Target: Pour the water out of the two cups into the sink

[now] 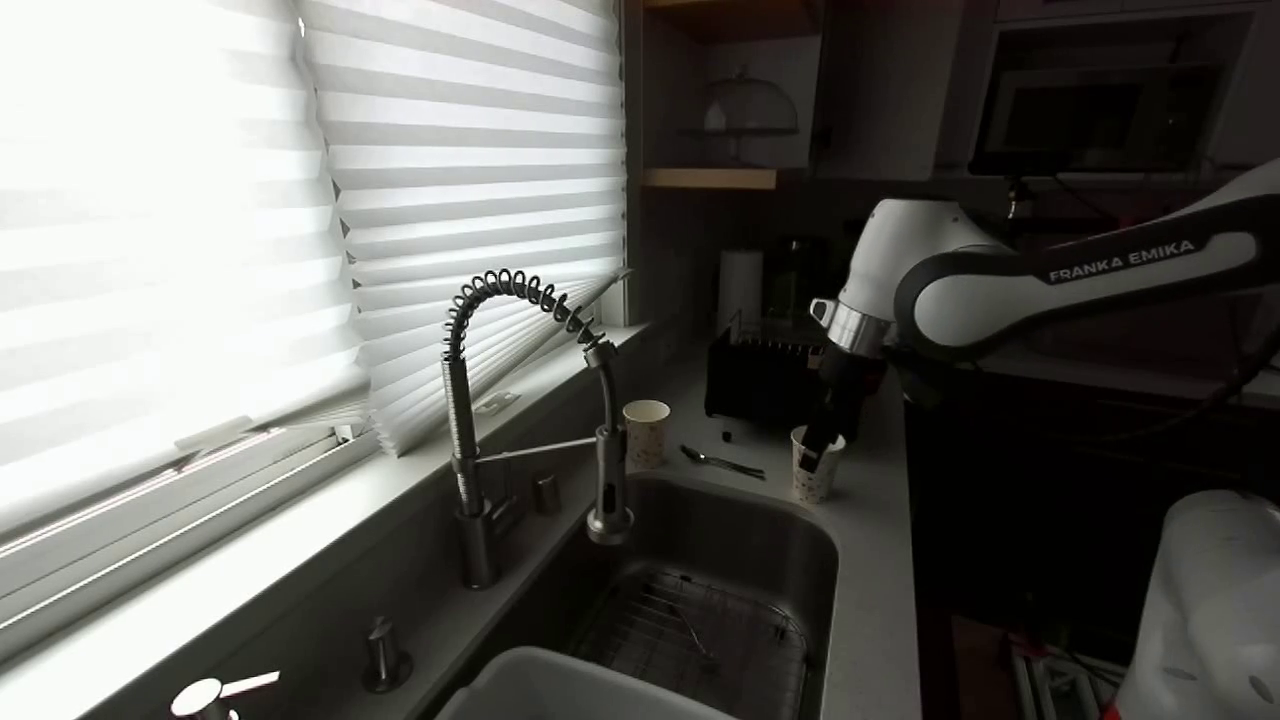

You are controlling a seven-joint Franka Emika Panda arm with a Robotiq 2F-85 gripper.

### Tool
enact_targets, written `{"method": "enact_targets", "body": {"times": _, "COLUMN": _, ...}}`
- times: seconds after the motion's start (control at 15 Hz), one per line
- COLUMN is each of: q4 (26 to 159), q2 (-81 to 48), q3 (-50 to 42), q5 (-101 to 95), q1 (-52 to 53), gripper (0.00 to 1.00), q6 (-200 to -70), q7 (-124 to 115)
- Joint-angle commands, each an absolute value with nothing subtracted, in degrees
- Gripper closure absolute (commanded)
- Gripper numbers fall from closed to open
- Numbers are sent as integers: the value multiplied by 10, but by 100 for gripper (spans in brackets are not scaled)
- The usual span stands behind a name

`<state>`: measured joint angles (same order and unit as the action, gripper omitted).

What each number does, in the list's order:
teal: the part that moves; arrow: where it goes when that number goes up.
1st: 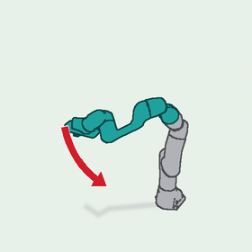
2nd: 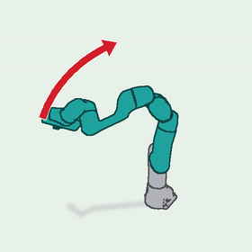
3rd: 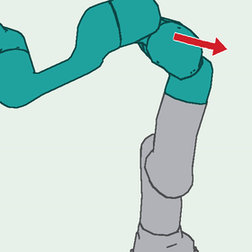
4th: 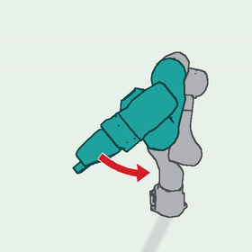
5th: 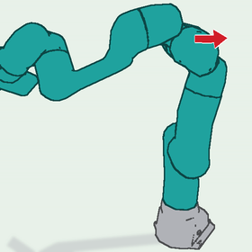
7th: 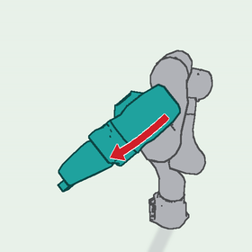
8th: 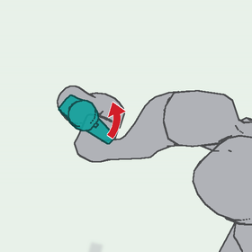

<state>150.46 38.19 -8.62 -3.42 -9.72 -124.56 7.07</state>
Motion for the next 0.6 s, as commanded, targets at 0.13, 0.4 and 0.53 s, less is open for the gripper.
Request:
{"method": "enact_targets", "body": {"times": 0.13, "q4": 1497, "q2": 373, "q3": -95, "q5": -35, "q1": -95, "gripper": 0, "q6": -1240, "q7": 70}}
{"method": "enact_targets", "body": {"times": 0.4, "q4": 1497, "q2": 371, "q3": -95, "q5": -35, "q1": -95, "gripper": 0, "q6": -1240, "q7": 70}}
{"method": "enact_targets", "body": {"times": 0.53, "q4": 1505, "q2": 366, "q3": -67, "q5": -96, "q1": -141, "gripper": 0, "q6": -1260, "q7": 17}}
